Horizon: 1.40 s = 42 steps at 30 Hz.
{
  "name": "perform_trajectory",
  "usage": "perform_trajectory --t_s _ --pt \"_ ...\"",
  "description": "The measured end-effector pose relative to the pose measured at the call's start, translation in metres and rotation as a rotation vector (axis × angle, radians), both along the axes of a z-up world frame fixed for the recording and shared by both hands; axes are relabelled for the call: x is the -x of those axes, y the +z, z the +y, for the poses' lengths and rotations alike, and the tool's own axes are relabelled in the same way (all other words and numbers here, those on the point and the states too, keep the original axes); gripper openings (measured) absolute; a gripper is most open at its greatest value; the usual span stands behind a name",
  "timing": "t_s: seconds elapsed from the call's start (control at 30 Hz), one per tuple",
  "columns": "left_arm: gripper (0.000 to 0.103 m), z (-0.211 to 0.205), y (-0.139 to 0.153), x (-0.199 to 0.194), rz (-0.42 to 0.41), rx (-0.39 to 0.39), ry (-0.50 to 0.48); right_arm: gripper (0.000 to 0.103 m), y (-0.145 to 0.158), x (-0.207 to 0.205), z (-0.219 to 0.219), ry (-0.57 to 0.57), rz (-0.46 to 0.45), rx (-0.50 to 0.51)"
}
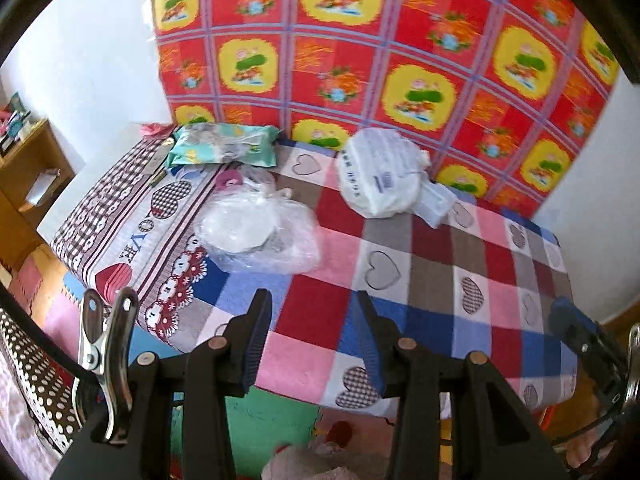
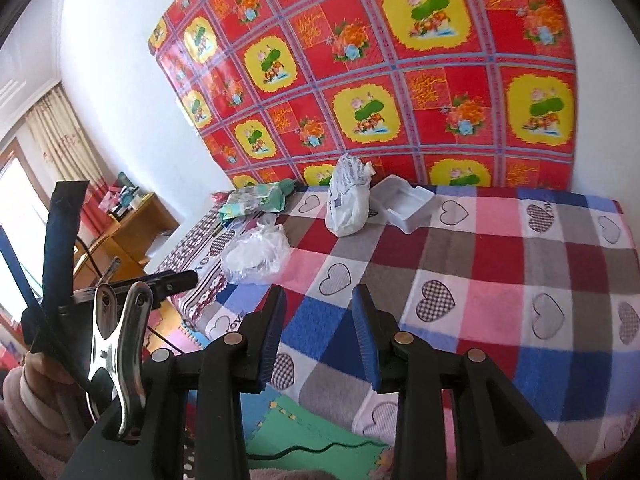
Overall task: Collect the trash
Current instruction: 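Lower both tools toward the clear plastic bag on the bed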
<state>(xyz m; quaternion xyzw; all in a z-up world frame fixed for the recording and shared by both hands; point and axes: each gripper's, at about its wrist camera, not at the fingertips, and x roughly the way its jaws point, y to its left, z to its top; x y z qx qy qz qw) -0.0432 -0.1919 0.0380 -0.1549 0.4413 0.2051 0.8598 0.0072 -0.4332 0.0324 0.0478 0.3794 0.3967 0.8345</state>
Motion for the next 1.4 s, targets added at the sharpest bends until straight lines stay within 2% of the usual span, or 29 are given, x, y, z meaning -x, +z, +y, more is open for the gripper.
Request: perform_trajectory --t_s 0.27,0.4,0.5,0.77,0.9,1.4 --pt "0.043 0.048 -0.012 -0.018 0.028 0.007 0.013 0.035 -0.013 -0.016 0.035 0.017 0.032 0.034" --pt "0.043 0.074 -0.020 -0.031 0.051 0.000 -0.010 0.035 -0.021 -0.019 0.049 -0.027 0.032 0.085" --pt "0.043 0.098 -0.025 -0.038 0.066 -0.007 -0.008 0.035 -0.023 -0.022 0.059 -0.053 0.047 0.082" --pt "0.043 0.162 -0.044 -0.048 0.101 0.028 0.010 0.035 -0.034 -0.024 0.087 -0.117 0.098 0.084" --pt "0.043 0.187 -0.057 -0.054 0.114 0.075 -0.005 0.035 -0.044 -0.025 0.105 -0.132 0.140 0.091" --pt "0.043 0.213 -0.106 -0.084 0.150 0.173 -0.170 0.035 -0.093 -0.043 0.211 -0.068 0.257 0.185"
